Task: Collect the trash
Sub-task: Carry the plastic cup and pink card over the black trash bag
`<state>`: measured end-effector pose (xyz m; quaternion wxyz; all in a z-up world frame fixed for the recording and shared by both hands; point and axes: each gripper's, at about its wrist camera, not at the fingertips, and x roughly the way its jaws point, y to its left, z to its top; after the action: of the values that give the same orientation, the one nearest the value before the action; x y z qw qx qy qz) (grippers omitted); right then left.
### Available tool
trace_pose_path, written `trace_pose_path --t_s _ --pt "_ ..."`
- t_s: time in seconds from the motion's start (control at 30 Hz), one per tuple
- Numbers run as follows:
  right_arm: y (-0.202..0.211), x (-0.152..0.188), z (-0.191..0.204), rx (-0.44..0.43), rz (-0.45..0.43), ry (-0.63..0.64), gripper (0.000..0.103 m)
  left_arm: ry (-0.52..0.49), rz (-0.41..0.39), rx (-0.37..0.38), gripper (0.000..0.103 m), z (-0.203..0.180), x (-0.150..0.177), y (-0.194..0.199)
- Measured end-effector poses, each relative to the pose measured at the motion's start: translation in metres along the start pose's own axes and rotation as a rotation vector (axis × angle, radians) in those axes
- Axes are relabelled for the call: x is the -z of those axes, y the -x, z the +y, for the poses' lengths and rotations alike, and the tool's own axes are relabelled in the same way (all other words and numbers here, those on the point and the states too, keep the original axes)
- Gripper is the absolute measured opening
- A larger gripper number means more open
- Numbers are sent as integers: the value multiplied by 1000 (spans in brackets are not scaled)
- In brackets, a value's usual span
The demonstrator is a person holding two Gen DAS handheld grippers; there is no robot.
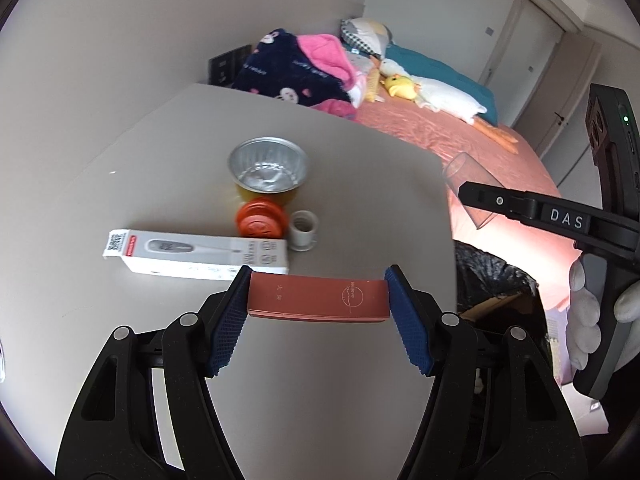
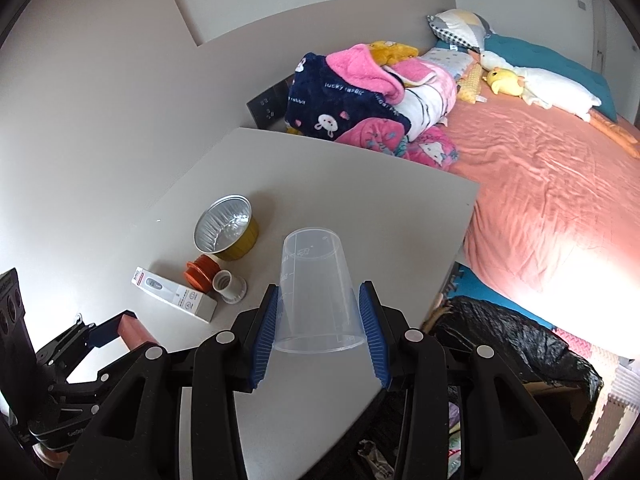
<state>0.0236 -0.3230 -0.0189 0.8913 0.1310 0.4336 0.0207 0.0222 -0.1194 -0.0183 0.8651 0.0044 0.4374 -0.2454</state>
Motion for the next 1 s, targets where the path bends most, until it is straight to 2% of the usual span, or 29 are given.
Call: trace_pose_path --t_s 0.47,1.0 --pt "64 25 -51 36 -75 -70 43 -138 -6 100 65 -77 -5 6" --pt "111 47 -106 114 -136 -166 43 -286 20 221 65 -150 -8 -4"
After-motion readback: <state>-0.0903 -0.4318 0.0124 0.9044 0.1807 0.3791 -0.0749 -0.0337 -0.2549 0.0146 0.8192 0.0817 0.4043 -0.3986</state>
